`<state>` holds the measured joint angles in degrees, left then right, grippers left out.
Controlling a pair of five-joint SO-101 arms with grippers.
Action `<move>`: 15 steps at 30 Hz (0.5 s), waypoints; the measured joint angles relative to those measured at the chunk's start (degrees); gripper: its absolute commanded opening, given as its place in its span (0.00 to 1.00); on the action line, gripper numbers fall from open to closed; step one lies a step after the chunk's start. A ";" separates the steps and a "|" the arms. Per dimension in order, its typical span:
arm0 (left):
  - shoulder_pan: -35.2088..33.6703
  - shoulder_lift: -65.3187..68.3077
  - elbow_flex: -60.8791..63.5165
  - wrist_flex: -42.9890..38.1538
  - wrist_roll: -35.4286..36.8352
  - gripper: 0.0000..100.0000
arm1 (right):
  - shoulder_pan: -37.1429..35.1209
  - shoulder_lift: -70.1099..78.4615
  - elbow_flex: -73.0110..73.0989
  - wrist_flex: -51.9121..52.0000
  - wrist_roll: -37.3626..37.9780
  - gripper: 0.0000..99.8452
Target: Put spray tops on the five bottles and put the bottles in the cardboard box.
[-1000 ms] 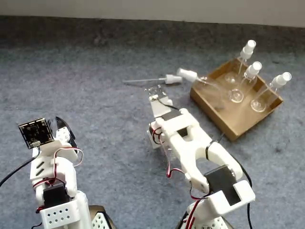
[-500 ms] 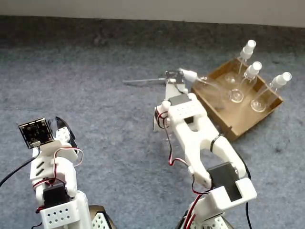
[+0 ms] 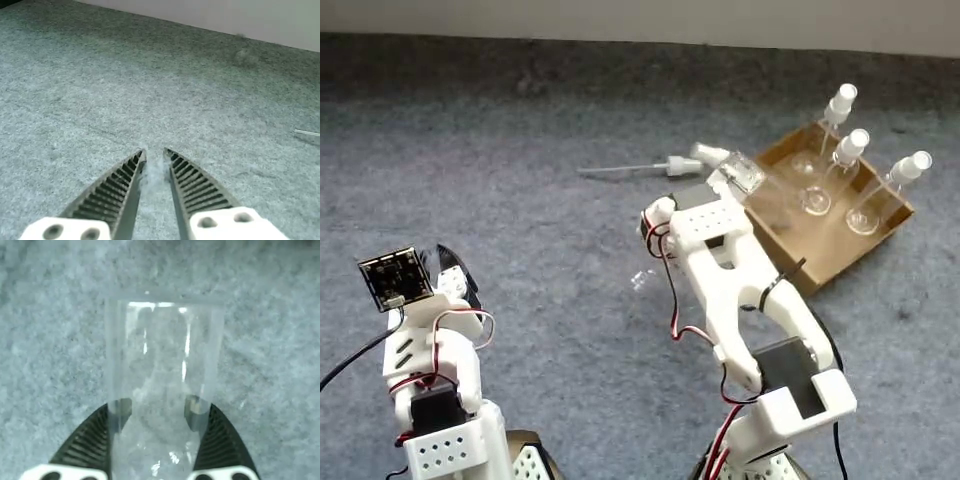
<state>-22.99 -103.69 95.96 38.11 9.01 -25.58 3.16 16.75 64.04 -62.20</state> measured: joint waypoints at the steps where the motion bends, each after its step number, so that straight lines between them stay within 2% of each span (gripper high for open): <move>1: 0.00 0.00 0.00 0.00 0.00 0.01 | -0.09 0.00 0.00 0.00 -2.37 0.01; 5: 2.11 0.00 0.00 0.00 0.00 0.01 | -0.44 0.00 0.88 -3.52 -8.88 0.01; 10: 2.55 0.00 0.00 0.00 0.00 0.01 | -0.53 0.00 7.91 -12.84 -9.58 0.01; 15: 2.73 0.00 0.00 0.00 0.00 0.01 | -0.62 0.00 10.55 -14.95 -8.70 0.01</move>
<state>-20.26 -103.69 95.96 38.11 9.01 -26.20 3.16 27.30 49.10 -70.90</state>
